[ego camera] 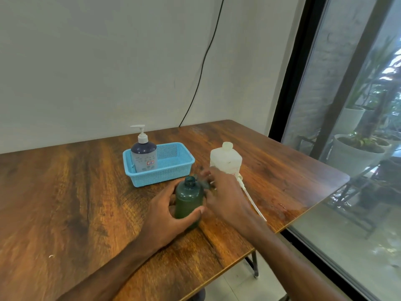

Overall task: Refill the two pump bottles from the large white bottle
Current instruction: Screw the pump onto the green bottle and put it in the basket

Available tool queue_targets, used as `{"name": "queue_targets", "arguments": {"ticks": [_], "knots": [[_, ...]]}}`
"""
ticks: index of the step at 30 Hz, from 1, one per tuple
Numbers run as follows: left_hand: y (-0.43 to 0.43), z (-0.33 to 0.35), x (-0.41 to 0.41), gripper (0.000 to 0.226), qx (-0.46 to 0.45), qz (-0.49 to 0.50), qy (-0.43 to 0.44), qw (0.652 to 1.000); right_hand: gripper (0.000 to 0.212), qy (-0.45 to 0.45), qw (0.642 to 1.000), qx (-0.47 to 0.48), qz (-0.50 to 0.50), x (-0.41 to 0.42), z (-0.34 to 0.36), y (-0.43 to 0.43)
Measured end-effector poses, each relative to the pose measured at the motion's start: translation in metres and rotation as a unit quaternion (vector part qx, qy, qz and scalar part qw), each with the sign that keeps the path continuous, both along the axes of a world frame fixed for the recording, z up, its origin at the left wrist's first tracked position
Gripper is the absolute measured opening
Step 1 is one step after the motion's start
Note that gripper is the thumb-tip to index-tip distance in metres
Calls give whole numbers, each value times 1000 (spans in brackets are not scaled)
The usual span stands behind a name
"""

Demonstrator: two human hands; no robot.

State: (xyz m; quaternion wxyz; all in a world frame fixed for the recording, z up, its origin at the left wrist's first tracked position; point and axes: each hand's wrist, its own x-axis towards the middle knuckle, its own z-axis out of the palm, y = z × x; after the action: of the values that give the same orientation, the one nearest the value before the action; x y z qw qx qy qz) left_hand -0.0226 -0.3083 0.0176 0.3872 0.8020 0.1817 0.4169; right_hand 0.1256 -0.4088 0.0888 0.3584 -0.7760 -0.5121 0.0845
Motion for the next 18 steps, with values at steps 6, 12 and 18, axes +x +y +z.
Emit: {"name": "queue_targets", "arguments": {"ticks": [6,12,18], "knots": [[0,-1,0,67,2,9,0,1000,41,34,985,164,29,-10,39,-19],[2,-3,-2,70,-7,10,6,1000,36,62,958,269,81,-21,74,-24],[4,-5,-3,72,3,18,16,1000,39,63,944,306,104,-28,93,-24]]}}
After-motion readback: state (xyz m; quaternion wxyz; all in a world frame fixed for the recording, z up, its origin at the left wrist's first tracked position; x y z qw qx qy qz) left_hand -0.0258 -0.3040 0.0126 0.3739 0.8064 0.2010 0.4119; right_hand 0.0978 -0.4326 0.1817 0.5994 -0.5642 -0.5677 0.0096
